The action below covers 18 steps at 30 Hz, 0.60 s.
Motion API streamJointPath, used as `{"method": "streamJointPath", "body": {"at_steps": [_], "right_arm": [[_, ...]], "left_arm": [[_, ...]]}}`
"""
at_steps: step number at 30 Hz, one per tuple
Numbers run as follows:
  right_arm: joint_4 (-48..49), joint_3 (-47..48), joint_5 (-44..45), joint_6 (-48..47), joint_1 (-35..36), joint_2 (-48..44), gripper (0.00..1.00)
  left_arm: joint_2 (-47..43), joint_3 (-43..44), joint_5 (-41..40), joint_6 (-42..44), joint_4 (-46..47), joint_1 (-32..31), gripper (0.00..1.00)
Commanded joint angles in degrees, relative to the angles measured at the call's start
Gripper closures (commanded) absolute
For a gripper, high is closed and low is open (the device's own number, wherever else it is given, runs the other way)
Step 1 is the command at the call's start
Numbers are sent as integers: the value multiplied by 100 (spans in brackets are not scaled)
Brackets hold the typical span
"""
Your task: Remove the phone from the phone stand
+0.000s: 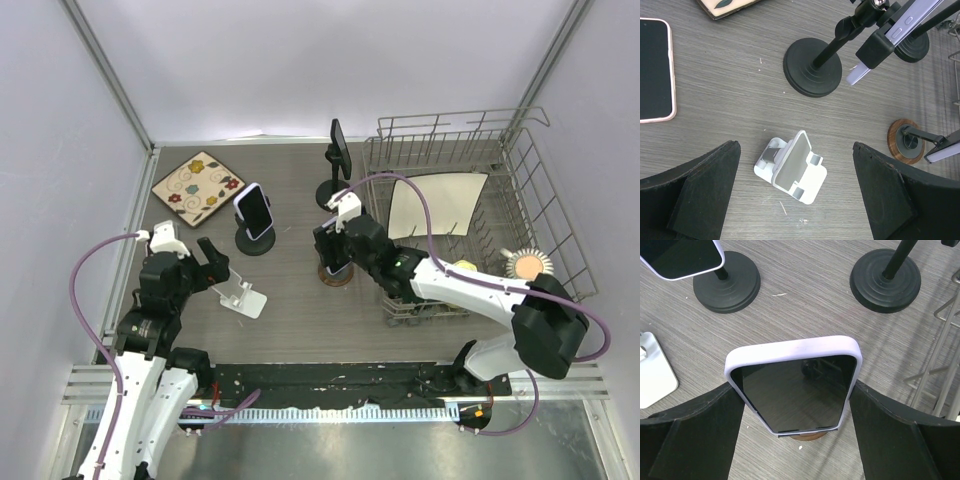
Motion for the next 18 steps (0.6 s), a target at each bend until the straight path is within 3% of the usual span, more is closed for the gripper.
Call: {"method": "streamJointPath", "body": {"at_steps": [1, 5, 12, 18], "right_arm": [[-15, 120, 1, 52, 48, -500, 62], [-306, 392, 28, -1, 48, -747, 78], [-412, 560, 97, 323, 48, -1265, 90], [-886, 867, 212, 807, 56, -1564, 98]], "left_arm": [[23, 18, 156, 22, 321, -25, 0], [102, 115, 305, -109, 356, -17, 0], [427, 764, 1201, -276, 400, -52, 0], [533, 897, 1501, -505, 918, -639, 0]]}}
